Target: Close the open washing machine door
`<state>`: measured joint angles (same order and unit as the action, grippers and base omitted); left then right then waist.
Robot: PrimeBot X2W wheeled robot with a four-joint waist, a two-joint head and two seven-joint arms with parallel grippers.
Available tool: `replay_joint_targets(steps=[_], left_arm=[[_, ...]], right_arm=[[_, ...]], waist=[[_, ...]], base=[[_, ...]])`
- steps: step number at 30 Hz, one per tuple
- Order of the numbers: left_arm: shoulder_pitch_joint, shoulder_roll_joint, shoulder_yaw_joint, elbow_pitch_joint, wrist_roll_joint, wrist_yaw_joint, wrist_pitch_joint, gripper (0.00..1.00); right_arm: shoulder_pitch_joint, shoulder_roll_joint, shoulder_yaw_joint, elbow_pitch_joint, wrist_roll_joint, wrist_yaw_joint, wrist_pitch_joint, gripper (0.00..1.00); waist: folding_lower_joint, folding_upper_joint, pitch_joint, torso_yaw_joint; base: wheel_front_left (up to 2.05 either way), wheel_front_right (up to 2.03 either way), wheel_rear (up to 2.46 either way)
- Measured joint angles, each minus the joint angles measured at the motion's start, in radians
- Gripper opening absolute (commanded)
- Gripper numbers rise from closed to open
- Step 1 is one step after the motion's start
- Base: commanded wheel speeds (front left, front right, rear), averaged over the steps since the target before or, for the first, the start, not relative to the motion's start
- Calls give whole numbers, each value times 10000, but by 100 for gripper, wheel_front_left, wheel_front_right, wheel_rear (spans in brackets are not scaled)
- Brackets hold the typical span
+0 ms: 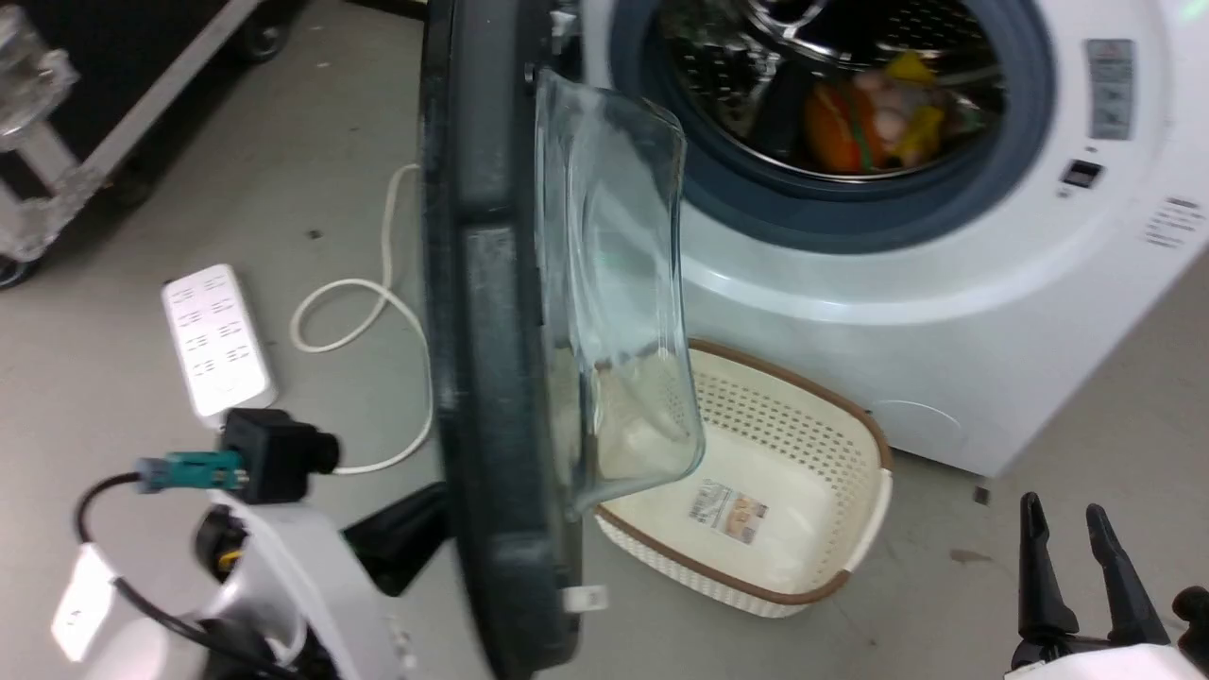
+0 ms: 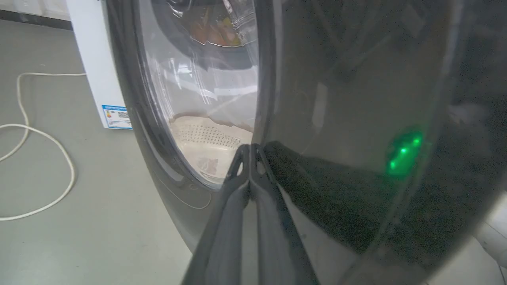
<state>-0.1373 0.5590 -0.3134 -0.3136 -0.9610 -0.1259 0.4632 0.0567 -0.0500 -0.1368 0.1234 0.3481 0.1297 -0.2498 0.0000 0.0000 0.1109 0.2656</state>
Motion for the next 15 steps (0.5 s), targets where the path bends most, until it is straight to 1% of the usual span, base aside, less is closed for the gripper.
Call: replay_joint_targets(steps=[4,9,12,15], left_arm=[[-341,-284,-807,115,2,-2,-276,0],[-935,-817,-1691,679,194,-4,-669,0],[-1342,-1131,-2015,1183,382,-4,-1057,0],[-1747,-1532,-2136,1918,449,-2,-1482,0]], right_arm=[[-47,0,81,59,42,0,-33,100],[-111,-4,226,105,69,0,-35,100],[-213,0,391,138,94,2,-44,100],[-248,0,608,163,146,0,-73,100]], waist=[[0,0,16,-576],[0,0,77,-1370],[0,1,126,-1862],[0,0,175,-2351]], base=[[0,0,0],[0,0,0],[0,0,0],[0,0,0]])
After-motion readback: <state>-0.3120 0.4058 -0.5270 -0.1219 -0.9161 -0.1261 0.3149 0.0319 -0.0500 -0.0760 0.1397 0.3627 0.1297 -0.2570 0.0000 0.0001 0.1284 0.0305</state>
